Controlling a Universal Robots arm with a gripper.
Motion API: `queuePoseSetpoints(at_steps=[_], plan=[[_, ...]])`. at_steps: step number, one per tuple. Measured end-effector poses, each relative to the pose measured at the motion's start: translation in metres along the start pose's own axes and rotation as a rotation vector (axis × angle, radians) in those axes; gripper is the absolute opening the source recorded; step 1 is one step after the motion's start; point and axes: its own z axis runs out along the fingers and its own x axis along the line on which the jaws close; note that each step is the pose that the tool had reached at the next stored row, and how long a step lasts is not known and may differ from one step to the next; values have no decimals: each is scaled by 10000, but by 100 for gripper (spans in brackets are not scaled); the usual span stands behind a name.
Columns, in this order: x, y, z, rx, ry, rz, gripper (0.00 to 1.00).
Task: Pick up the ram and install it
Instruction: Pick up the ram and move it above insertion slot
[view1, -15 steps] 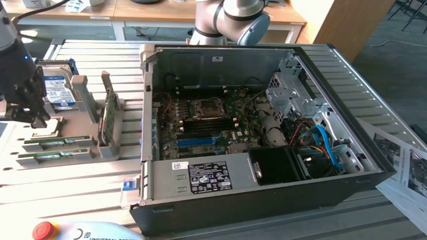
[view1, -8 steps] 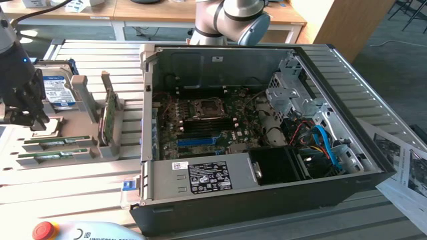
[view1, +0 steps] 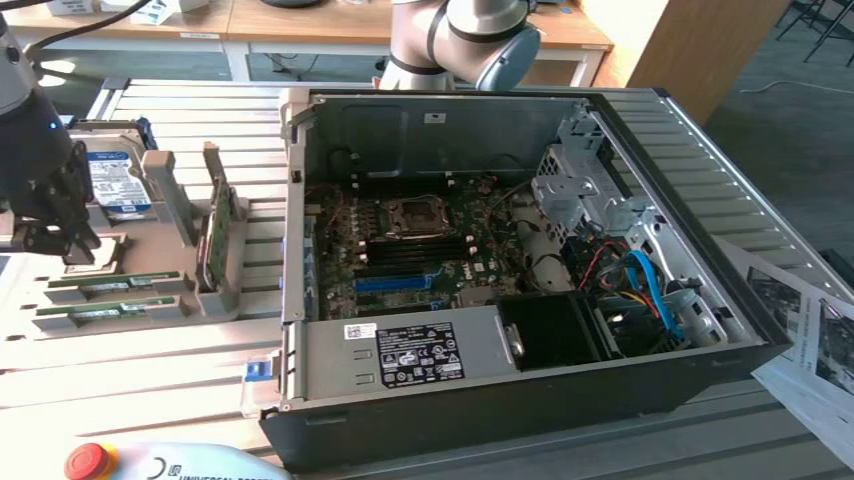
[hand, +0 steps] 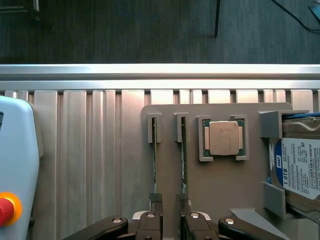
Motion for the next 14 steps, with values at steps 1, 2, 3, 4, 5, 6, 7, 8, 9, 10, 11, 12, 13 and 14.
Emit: queuePoseSetpoints(at_steps=[1, 2, 3, 4, 5, 6, 7, 8, 9, 10, 11, 12, 13, 14], plan=[[0, 0, 11, 0, 0, 0, 25], [1, -1, 23, 0, 0, 0, 25], [1, -2, 37, 0, -1, 0, 25], [1, -2, 52, 0, 0, 0, 25], [2, -3, 67, 0, 0, 0, 25], [2, -4, 82, 0, -1, 0, 25], [2, -4, 96, 0, 0, 0, 25], [2, -5, 109, 0, 0, 0, 25], [3, -6, 122, 1, -1, 0, 25], [3, -6, 135, 1, -1, 0, 25], [3, -7, 146, 1, -1, 0, 25], [3, -7, 155, 0, 0, 0, 25], [3, -8, 165, 1, -1, 0, 25], [3, -8, 174, 0, -1, 0, 25]])
